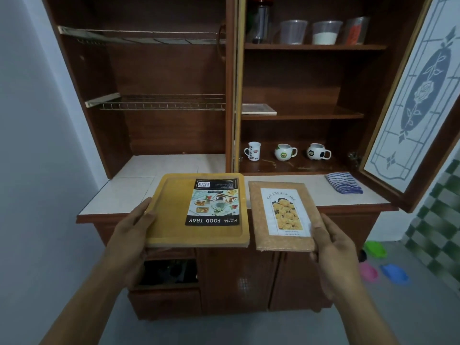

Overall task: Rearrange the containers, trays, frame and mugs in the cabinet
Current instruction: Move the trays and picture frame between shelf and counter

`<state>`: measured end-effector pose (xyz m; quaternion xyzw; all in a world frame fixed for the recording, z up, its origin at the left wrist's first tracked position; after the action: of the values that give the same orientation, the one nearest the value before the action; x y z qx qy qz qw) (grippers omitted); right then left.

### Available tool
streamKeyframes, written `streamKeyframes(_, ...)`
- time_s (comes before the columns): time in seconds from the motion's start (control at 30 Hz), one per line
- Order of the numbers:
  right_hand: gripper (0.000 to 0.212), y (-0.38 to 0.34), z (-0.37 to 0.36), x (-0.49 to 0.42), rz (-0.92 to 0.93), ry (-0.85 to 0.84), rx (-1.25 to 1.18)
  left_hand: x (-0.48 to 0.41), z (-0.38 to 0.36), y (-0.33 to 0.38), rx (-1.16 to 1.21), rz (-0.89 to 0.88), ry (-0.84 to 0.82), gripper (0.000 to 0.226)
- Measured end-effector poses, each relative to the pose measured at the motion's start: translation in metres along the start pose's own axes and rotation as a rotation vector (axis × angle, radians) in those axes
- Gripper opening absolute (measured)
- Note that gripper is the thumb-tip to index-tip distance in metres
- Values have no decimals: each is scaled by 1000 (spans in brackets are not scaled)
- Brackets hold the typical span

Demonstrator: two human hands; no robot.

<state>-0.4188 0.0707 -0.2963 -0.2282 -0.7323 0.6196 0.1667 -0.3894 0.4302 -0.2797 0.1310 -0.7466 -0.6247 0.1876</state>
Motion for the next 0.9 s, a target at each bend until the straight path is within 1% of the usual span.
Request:
streamKeyframes(0.17, 34, 3, -29, 15, -15, -20, -7, -12, 30, 4, 33, 0, 27, 37)
streamKeyframes(0.3, 36, 6, -47, 13, -23, -57, -5, -20, 42, 3, 74, -11, 62, 37)
streamKeyframes(0.4, 42, 10, -60, 9, -40, -65, -1, -25, 47, 4, 84, -21, 71, 37)
streamKeyframes(0.57, 45, 13, -77, 7, -28, -70, 29, -41, 62, 3, 88, -16, 72, 37)
streamKeyframes(0.7, 45, 15, -99, 11, -43, -76, 16, -60, 78, 3, 70, -27, 95, 32)
streamKeyframes(0.9, 41, 28, -152, 32, -23, -43, 21, -98, 115, 16, 63, -42, 49, 30)
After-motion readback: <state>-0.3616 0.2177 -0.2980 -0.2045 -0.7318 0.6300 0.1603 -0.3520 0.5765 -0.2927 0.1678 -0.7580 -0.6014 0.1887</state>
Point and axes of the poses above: each hand's wrist, its own x-axis away from the middle knuckle, its own z-axis out of the back of the hand, y = z × x, the point moved 6 cm from there along -x, towards the middle knuckle, and after that the axes turned 10 degrees about y, right-handed, at the moved point
